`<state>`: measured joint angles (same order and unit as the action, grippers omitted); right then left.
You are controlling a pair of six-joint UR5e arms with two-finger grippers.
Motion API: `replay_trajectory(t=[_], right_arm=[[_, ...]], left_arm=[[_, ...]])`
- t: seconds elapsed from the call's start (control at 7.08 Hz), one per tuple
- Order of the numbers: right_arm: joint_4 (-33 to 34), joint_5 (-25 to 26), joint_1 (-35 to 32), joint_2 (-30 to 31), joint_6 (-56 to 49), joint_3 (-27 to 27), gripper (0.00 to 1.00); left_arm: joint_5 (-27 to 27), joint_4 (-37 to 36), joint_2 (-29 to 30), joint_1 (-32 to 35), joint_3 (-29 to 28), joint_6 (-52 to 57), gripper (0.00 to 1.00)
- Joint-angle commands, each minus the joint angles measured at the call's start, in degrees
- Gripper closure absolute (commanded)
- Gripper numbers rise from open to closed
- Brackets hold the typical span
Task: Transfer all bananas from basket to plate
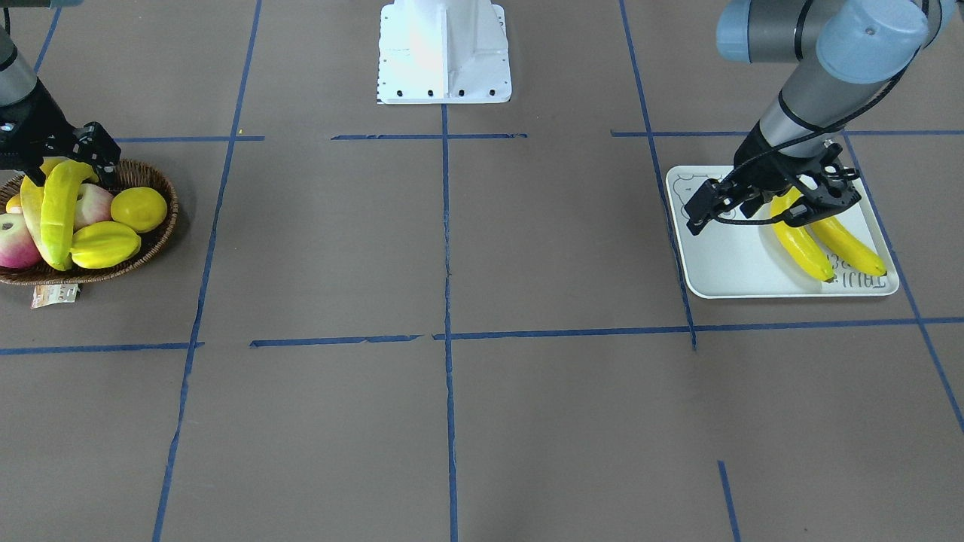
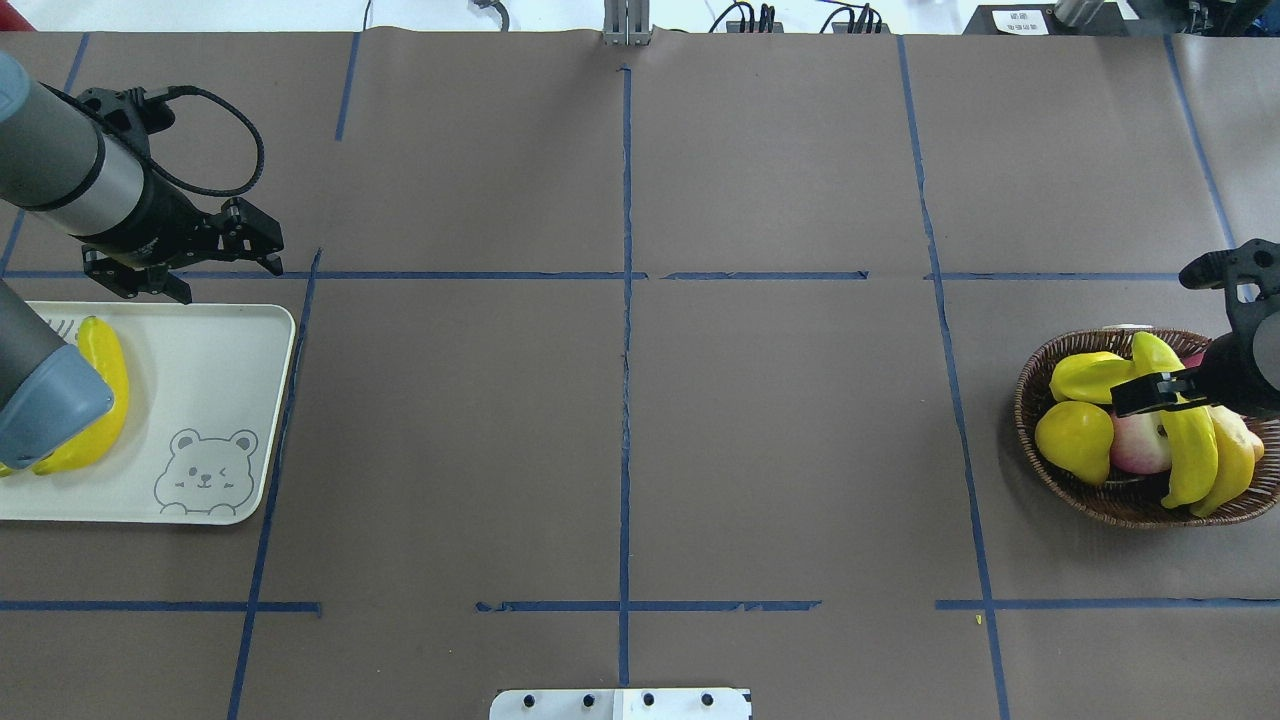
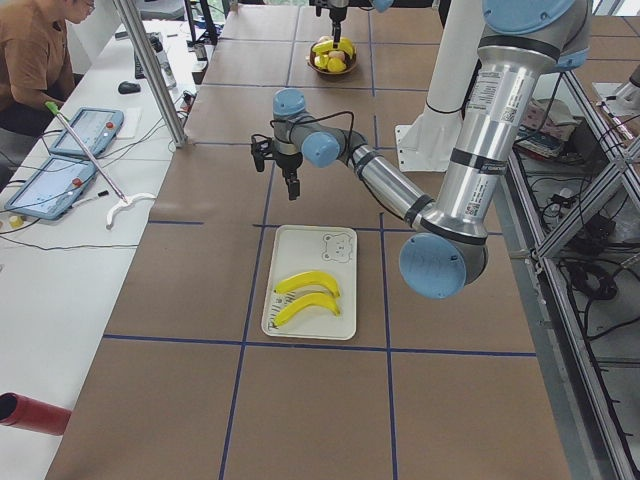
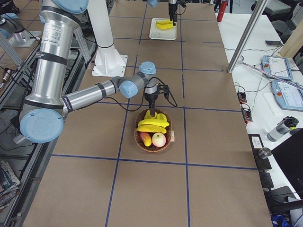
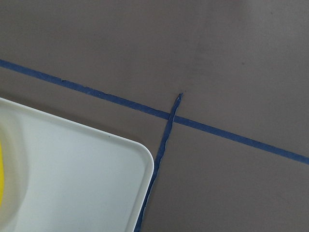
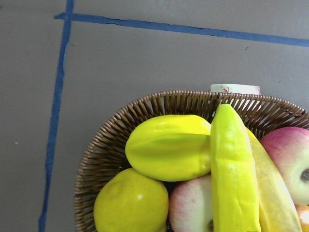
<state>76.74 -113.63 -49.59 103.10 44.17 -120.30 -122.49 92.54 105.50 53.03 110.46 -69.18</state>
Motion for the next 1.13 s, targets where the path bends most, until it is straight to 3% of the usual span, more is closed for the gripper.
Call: replay_trajectory(t=[0.0, 0.42, 0.99], right_arm=[[0.0, 0.1, -0.1, 0.2, -0.9, 2.5, 0.00], [0.0, -0.1, -0.1, 0.8, -0.8, 3.6, 0.04], [0.0, -0.4, -0.1, 1.0, -0.9, 4.0, 0.30]], left_arm=[[0.1, 0.0, 0.2, -0.3, 0.1, -0.5, 0.01], [0.1, 0.0, 0.3, -0.4, 0.2, -0.5, 0.01], [0.1, 0.0, 0.8, -0.6, 0.1, -0.6, 0.01]])
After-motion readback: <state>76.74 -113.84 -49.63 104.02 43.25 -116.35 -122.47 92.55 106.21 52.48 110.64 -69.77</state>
